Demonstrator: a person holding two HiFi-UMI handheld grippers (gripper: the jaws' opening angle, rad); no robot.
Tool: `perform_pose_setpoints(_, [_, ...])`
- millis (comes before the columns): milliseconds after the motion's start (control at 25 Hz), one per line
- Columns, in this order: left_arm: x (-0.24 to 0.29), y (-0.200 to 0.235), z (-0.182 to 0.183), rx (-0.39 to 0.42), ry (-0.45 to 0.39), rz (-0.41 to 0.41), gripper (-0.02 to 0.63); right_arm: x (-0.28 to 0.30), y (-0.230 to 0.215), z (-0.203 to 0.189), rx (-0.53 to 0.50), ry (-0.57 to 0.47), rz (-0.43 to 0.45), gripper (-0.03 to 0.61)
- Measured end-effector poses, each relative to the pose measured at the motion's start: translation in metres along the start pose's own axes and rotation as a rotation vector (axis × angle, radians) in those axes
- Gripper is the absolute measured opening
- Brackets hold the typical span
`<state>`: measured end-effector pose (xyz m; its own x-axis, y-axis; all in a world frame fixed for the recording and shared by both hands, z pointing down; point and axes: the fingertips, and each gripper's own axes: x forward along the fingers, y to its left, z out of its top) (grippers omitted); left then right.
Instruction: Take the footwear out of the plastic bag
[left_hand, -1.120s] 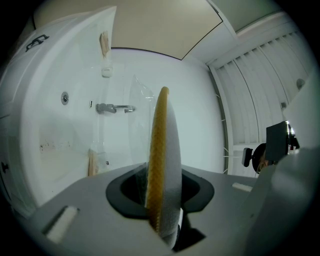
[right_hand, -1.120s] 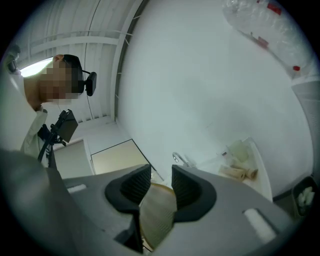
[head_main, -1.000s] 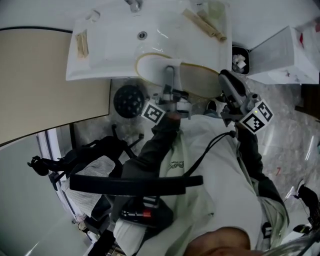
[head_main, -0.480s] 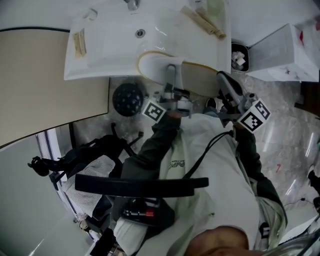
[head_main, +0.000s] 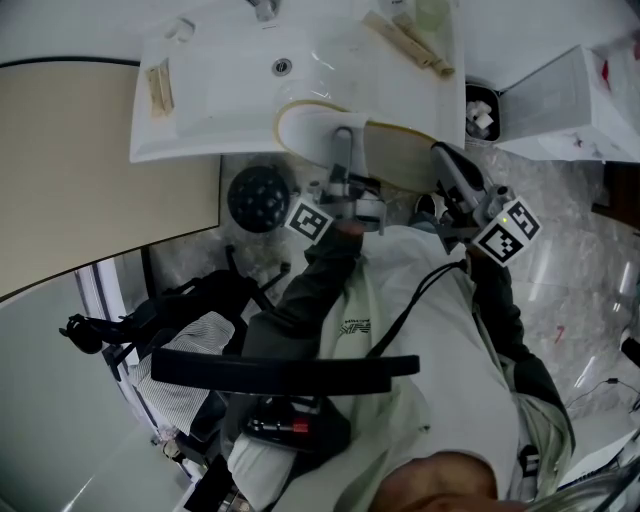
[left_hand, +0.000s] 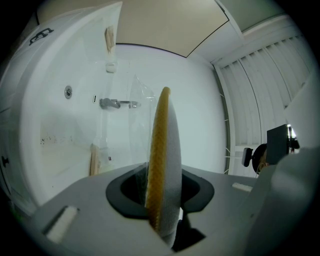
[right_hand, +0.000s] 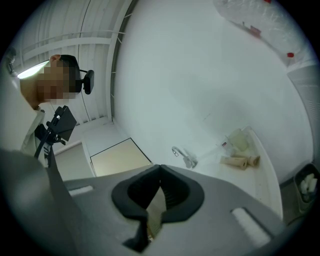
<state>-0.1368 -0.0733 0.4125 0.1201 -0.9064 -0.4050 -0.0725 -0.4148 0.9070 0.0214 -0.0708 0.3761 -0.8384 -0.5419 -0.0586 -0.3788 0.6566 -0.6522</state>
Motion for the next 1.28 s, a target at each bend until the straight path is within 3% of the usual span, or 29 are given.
perform_pose_setpoints(1280, [-0.0033, 0.0040, 0.0029, -0.015, -0.015, 0.013, 0.089, 0.0027, -0.0007, -0.0021, -0.003, 0.005, -0.005, 0.002])
